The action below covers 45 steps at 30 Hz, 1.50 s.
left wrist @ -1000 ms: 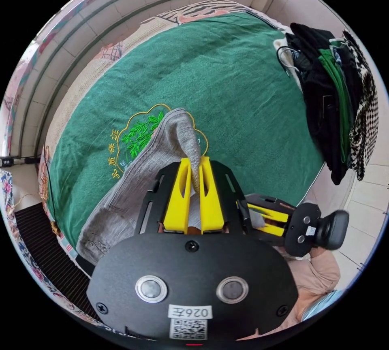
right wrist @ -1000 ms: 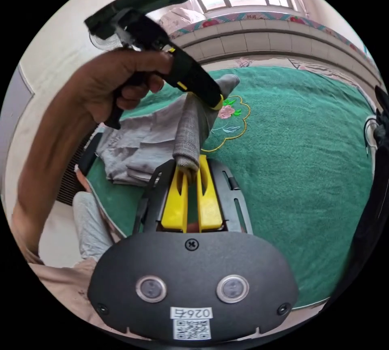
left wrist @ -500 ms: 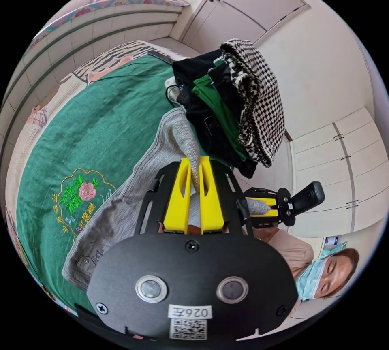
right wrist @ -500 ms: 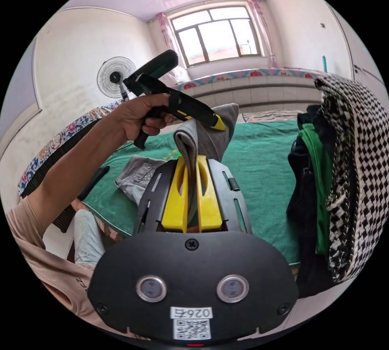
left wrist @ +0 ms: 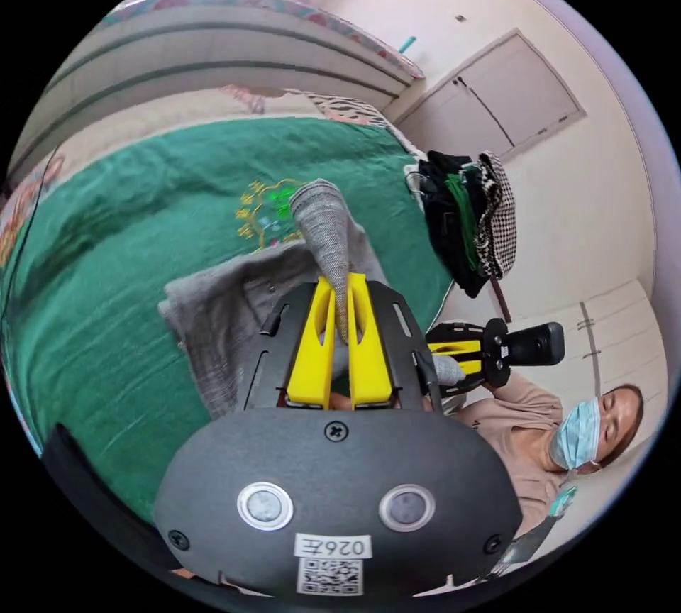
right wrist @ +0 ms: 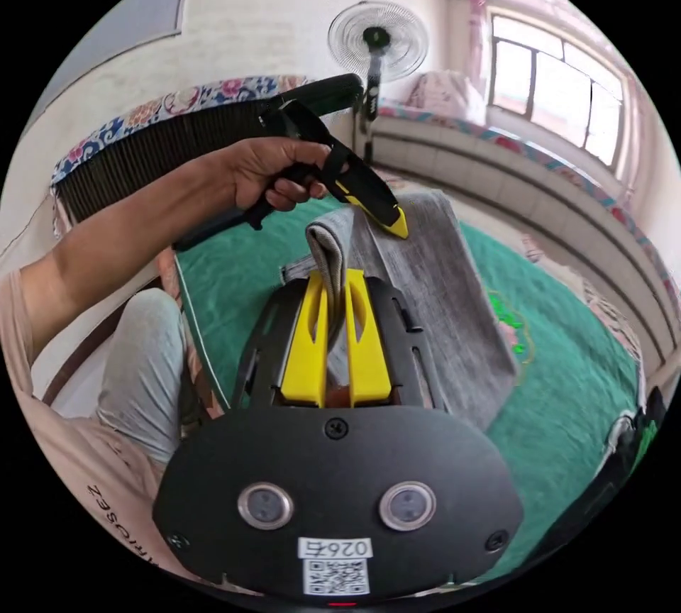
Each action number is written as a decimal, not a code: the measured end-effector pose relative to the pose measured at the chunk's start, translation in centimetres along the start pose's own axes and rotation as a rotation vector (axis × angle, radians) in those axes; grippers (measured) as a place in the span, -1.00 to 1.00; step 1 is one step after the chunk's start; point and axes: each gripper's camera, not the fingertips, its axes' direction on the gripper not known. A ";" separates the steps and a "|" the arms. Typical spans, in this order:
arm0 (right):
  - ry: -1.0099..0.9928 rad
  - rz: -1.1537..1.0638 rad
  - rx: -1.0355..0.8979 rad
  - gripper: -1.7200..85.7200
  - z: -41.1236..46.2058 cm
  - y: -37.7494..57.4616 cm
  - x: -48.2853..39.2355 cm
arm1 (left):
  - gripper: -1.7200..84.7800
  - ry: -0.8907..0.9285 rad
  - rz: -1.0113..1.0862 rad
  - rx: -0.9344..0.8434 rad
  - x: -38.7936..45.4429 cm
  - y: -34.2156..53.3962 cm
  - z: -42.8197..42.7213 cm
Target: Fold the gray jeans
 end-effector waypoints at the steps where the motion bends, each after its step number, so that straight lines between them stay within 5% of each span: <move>1: -0.061 -0.003 -0.052 -0.94 3.9 1.8 -1.7 | -0.94 0.027 -0.069 0.009 -4.3 2.2 0.0; 5: -0.225 0.008 -0.251 -0.89 10.7 10.1 -2.1 | -0.94 0.240 -0.217 0.051 -14.5 8.4 1.0; 9: -0.230 0.110 -0.323 -0.96 8.8 20.8 2.9 | -0.93 0.384 -0.196 0.140 -17.9 12.6 0.1; 15: -0.330 0.228 -0.292 -0.98 5.3 35.6 5.8 | -0.90 0.192 -0.121 0.203 -16.0 17.7 -4.2; 20: -0.122 0.186 -0.353 -0.98 2.7 48.6 2.9 | -0.90 -0.007 -0.018 0.301 -10.4 19.5 -7.4; 25: -0.124 0.286 -0.345 -0.98 -1.2 61.6 4.8 | -0.93 -0.388 -0.002 0.233 -3.7 19.8 -7.2; 30: -0.065 0.284 -0.444 -0.98 -2.2 73.5 3.6 | -0.95 -0.355 -0.128 0.151 -6.4 21.1 -5.4; 34: -0.102 0.270 -0.486 -0.98 -4.7 83.2 1.5 | -0.97 -0.144 -0.200 0.274 -6.9 25.1 -8.4; 36: -0.119 0.265 -0.475 -0.98 -7.0 86.9 0.7 | -0.98 -0.186 -0.213 0.380 -5.5 27.1 -10.4; 41: -0.092 0.273 -0.471 -0.98 -13.3 98.0 -1.4 | -0.98 -0.214 0.016 0.546 1.6 28.6 -10.4; 45: -0.081 0.282 -0.499 -0.98 -16.9 105.8 -2.6 | -0.98 -0.466 0.166 0.197 4.6 24.5 -1.3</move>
